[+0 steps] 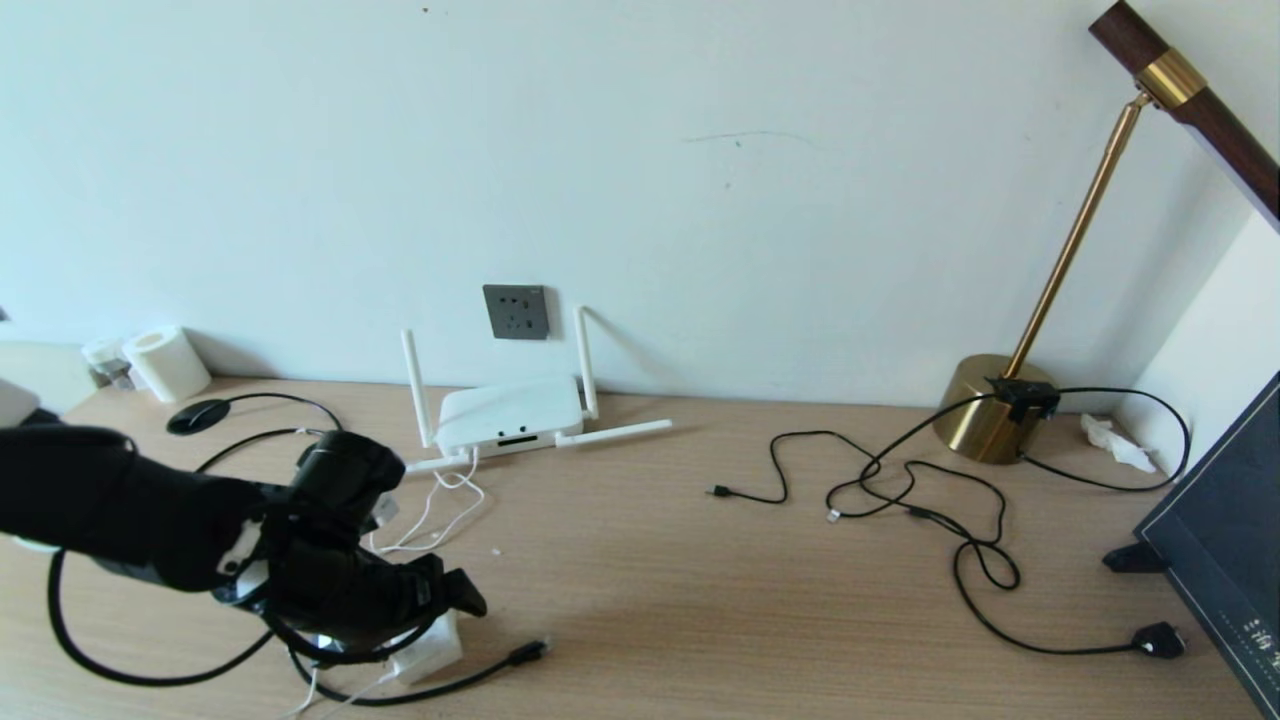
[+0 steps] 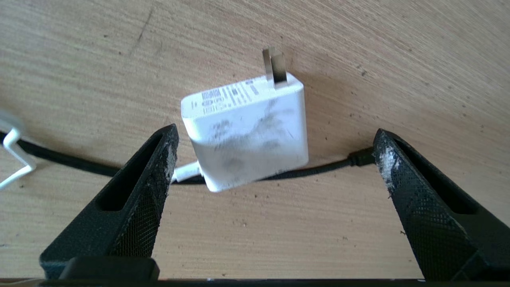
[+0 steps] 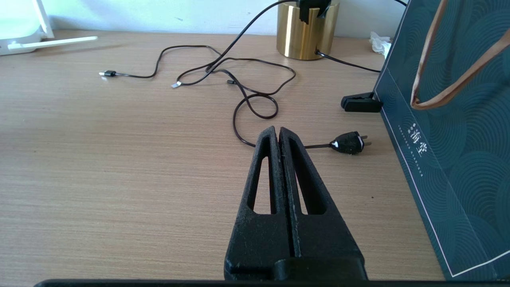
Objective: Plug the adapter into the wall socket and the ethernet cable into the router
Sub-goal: Plug plug into socket
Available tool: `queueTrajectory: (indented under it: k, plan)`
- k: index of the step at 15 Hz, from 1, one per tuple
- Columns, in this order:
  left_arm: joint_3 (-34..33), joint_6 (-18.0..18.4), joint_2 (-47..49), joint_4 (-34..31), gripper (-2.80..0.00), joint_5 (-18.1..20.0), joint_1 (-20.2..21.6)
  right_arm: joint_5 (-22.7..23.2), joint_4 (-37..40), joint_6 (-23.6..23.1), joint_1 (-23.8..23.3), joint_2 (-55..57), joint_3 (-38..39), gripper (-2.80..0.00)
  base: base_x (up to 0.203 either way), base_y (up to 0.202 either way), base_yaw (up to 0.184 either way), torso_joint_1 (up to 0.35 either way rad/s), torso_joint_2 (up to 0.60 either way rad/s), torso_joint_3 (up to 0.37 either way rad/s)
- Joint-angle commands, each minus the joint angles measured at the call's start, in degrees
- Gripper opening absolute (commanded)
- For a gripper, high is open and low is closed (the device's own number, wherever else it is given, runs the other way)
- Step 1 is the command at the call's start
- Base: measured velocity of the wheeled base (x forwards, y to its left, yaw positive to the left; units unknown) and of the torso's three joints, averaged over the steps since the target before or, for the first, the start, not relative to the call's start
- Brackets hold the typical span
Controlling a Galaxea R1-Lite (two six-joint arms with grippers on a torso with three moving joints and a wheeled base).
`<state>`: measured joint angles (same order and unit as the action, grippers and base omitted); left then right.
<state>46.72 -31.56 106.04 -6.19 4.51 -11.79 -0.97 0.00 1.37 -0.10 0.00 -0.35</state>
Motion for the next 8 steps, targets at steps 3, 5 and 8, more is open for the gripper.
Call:
queueTrajectory:
  k: [3,5,8]
  plan:
    - [2.2,0.41,3.12,-0.05,0.0,-2.41,0.01,0.01,0.0,0.04,0.01,0.0,0.0,-2.8,0.0,0.0,0.0,0.0,0.0,0.0]
    - [2.33,2.03,4.09,-0.05,0.0,-4.39,-0.08,0.01,0.0,0.04,0.01,0.0,0.0,-2.8,0.0,0.0,0.0,0.0,0.0,0.0]
    - [1.81,1.88,4.0,-0.05,0.0,-4.27,-0.43,0.01,0.0,-0.05,0.01,0.0,0.0,-2.8,0.0,0.0,0.0,0.0,0.0,0.0]
